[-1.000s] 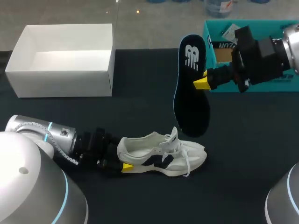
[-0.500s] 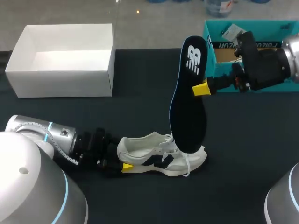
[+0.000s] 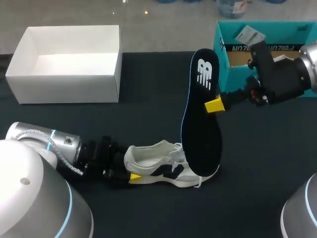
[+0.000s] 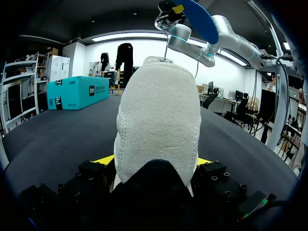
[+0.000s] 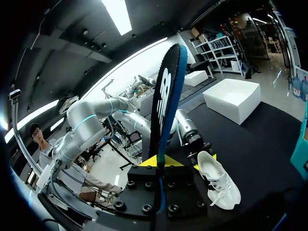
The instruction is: Take the shoe out of the shoebox, open the shoe tongue, remove and reinsert the insole, then place the shoe into the shoebox
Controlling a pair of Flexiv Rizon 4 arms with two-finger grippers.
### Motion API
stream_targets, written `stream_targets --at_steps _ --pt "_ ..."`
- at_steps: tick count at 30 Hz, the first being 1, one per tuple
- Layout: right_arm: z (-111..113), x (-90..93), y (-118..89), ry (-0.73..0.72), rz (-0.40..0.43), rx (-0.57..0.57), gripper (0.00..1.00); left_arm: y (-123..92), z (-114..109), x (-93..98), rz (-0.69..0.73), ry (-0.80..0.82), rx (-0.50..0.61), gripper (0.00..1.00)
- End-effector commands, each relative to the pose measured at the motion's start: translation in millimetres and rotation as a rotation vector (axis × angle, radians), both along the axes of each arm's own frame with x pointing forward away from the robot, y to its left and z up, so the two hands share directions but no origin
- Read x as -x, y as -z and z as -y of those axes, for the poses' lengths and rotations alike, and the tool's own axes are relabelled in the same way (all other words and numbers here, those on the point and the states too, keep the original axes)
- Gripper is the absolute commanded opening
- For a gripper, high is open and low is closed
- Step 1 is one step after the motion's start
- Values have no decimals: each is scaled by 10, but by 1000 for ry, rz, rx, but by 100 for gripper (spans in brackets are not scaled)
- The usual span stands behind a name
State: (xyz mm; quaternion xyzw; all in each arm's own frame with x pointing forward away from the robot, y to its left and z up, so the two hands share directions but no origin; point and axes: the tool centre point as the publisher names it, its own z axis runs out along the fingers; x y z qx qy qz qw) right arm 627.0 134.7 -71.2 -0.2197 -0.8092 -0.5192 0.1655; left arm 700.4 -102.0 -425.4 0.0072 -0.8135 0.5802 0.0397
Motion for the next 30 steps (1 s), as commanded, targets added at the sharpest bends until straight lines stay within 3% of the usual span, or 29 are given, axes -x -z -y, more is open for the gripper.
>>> stream_targets --at_steps 1,24,26,27,30 --pt "12 85 28 20 8 -7 0 15 6 -6 0 0 -1 0" --pt "12 85 28 20 8 -7 0 15 6 -6 0 0 -1 0" --pt "12 85 28 20 8 -7 0 28 -18 -36 -7 1 -10 88" --pt "12 85 28 20 8 -7 0 33 -40 -48 1 -1 -19 100" --pt "12 85 28 20 8 -7 0 59 -74 -85 -10 7 -52 100"
